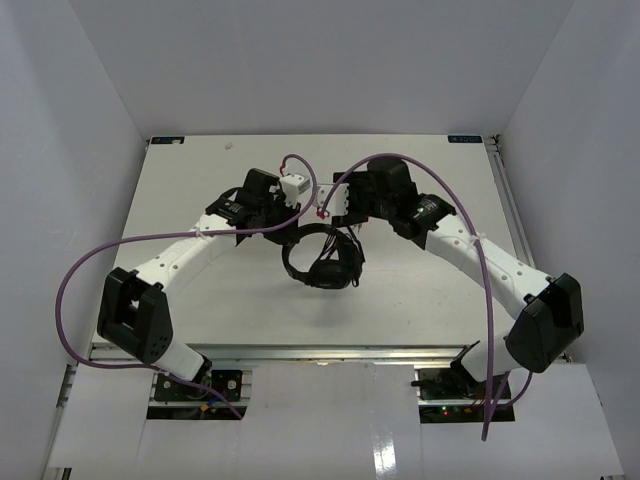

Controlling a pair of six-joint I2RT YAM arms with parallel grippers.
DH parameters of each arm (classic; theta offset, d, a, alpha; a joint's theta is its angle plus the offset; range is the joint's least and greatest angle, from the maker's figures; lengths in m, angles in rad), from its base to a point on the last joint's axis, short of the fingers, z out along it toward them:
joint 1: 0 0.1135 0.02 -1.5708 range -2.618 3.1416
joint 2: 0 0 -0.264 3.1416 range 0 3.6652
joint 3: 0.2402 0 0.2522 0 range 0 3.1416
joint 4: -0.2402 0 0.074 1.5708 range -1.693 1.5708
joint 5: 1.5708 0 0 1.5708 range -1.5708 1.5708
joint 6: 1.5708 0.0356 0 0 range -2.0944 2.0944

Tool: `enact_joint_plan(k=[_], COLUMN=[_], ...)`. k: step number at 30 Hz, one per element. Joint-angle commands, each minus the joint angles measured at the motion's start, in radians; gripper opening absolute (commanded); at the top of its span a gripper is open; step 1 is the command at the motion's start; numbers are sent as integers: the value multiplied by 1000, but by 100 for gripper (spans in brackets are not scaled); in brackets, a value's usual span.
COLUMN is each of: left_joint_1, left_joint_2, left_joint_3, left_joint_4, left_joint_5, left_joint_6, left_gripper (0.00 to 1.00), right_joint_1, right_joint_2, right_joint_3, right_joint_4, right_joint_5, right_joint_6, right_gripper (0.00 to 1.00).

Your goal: Wrap the headphones

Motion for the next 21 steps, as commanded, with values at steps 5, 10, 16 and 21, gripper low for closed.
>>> enact_joint_plan(k=[5, 10, 16, 21], left_joint_1=[-4, -4, -4, -4], left_joint_2=[-53, -53, -57, -45], left_joint_3=[3, 6, 8, 0], left_joint_4=[-55, -58, -61, -7], left_joint_5=[34, 31, -63, -174], left_joint_6=[-6, -6, -26, -63], left_gripper=[0, 0, 0, 0], right_joint_1=[-99, -117, -147, -203], right_joint_2=[45, 55, 47, 28], right_joint_3=[150, 156, 157, 179], right_joint_4=[-131, -144, -119, -107], right_joint_5=[-244, -275, -287, -377], right_joint_6=[121, 130, 203, 438], right_gripper=[67, 67, 67, 67])
